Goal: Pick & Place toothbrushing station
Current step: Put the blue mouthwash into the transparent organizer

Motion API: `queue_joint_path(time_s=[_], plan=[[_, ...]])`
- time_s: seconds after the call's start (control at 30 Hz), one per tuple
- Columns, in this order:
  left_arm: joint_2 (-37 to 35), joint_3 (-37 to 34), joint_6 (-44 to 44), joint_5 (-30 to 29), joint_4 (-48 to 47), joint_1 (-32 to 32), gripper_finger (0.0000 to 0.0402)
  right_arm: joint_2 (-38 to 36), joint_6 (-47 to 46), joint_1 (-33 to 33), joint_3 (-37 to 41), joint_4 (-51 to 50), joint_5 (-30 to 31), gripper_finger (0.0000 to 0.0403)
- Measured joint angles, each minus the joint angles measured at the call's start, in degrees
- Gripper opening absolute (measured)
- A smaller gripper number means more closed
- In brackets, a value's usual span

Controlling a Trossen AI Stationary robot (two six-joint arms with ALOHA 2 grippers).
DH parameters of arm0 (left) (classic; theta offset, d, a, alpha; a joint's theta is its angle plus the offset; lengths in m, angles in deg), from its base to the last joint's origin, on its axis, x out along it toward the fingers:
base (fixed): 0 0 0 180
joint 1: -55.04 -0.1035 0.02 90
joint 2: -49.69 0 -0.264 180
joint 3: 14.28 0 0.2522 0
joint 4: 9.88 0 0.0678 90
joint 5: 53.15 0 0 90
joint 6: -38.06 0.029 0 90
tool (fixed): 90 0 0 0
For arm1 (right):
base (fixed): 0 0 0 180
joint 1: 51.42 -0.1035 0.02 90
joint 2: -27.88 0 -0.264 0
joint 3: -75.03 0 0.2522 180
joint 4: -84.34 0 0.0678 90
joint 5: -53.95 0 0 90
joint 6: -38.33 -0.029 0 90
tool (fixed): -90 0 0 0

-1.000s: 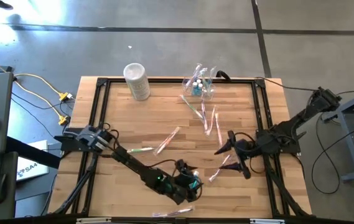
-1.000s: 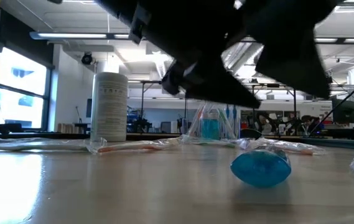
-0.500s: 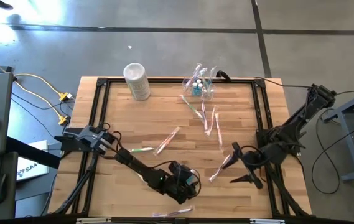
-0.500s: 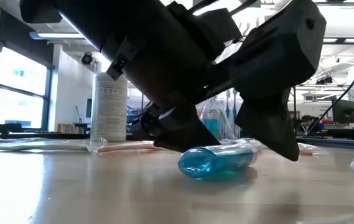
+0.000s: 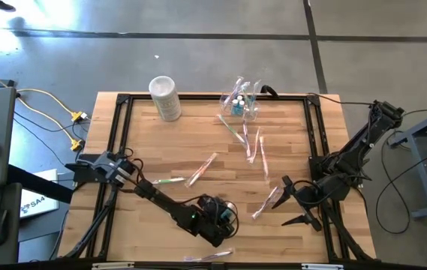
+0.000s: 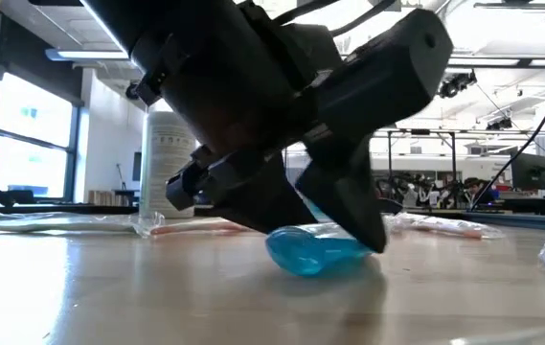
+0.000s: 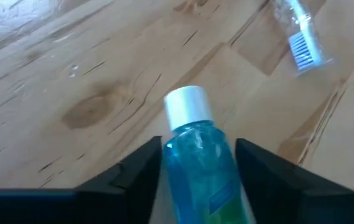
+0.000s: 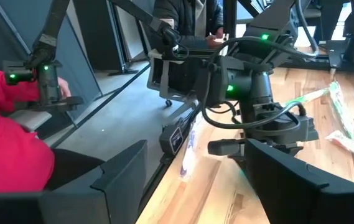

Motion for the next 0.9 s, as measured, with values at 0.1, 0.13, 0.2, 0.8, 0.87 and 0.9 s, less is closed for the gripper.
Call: queue_joint_path(time_s=[0.1, 0.13, 0.2, 0.8, 0.87, 0.9], plan=[[0.0, 0.0, -0.4, 1.1, -0.7, 0.0, 0.0137, 0.0, -0.1, 0.0, 0.0, 0.0, 0.0, 0.0258], [0.0, 0.0, -0.6, 1.3, -0.9, 0.0, 0.0119, 0.0, -0.3, 0.0, 0.0, -0.1, 0.0, 0.0258], [0.0, 0.0, -0.6, 1.9, -1.2, 0.0, 0.0082, 0.0, -1.2, 0.0, 0.0, -0.2, 0.1, 0.0258], [-10.0, 2.8, 30.4, -19.2, -7.8, 0.6, 0.0078, 6.5, -10.0, 0.5, 3.4, -2.5, 7.4, 0.0258], [-9.8, 3.6, 36.2, -20.9, -3.6, 0.5, 0.0078, 9.6, -8.4, 1.7, 3.4, 1.5, 7.5, 0.0258], [-9.6, 3.7, 39.2, -21.0, -0.2, 0.5, 0.0078, 11.1, -7.6, 2.3, 3.4, 3.4, 7.5, 0.0258]])
